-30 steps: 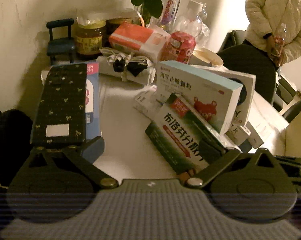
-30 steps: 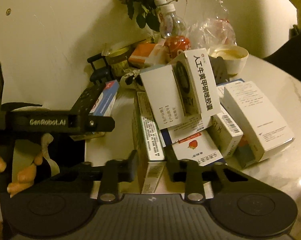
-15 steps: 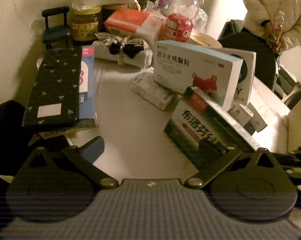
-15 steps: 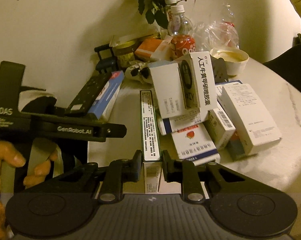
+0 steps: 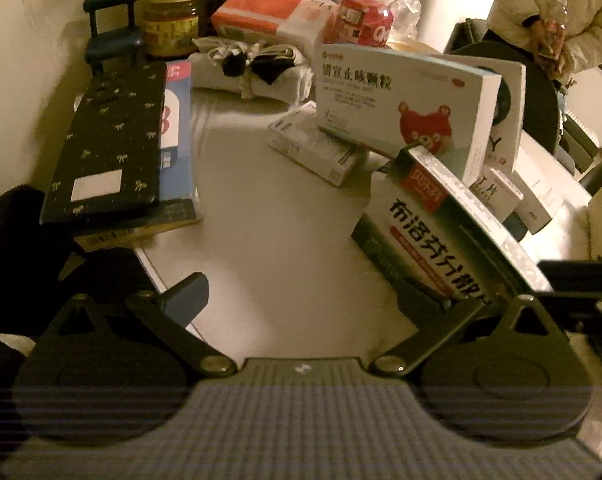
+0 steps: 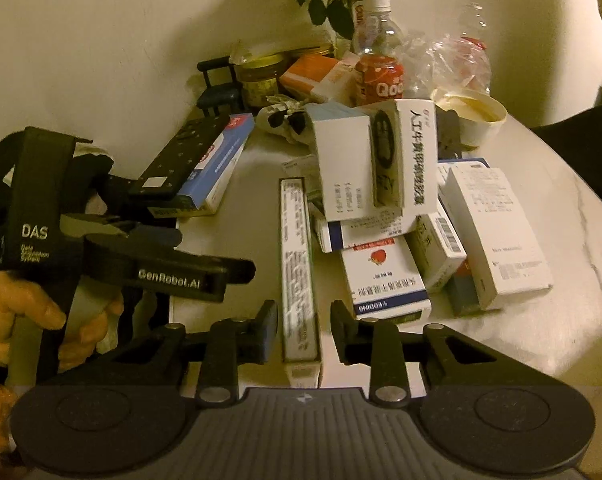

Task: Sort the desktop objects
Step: 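Grasp the narrow white-and-green medicine box with the right gripper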

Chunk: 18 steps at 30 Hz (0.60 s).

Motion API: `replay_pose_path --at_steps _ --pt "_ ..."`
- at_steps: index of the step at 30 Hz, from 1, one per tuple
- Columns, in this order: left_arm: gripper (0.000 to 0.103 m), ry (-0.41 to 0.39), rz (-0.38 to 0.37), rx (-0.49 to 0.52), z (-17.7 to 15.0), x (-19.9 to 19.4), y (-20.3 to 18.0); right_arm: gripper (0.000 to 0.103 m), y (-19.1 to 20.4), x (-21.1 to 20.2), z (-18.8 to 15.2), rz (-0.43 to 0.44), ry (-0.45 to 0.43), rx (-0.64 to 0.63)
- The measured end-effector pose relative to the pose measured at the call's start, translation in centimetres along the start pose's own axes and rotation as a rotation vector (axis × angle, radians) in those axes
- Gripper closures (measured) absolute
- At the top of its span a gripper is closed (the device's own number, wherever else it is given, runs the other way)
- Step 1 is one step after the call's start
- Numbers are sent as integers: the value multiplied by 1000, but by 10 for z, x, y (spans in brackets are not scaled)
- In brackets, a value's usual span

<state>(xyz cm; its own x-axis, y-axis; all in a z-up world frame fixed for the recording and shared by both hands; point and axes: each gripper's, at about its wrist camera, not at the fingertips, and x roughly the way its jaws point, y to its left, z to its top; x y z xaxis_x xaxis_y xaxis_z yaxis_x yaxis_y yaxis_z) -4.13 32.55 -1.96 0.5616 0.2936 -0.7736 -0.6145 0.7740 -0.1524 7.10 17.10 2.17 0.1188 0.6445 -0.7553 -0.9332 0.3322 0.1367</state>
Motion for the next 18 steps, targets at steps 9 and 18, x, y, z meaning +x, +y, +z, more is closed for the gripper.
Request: replay_pose_path --at_steps 9,18 --pt "1 10 10 4 -4 2 0 70 4 22 18 5 40 -5" --pt "1 18 8 5 -7 3 -1 79 3 37 24 1 71 5"
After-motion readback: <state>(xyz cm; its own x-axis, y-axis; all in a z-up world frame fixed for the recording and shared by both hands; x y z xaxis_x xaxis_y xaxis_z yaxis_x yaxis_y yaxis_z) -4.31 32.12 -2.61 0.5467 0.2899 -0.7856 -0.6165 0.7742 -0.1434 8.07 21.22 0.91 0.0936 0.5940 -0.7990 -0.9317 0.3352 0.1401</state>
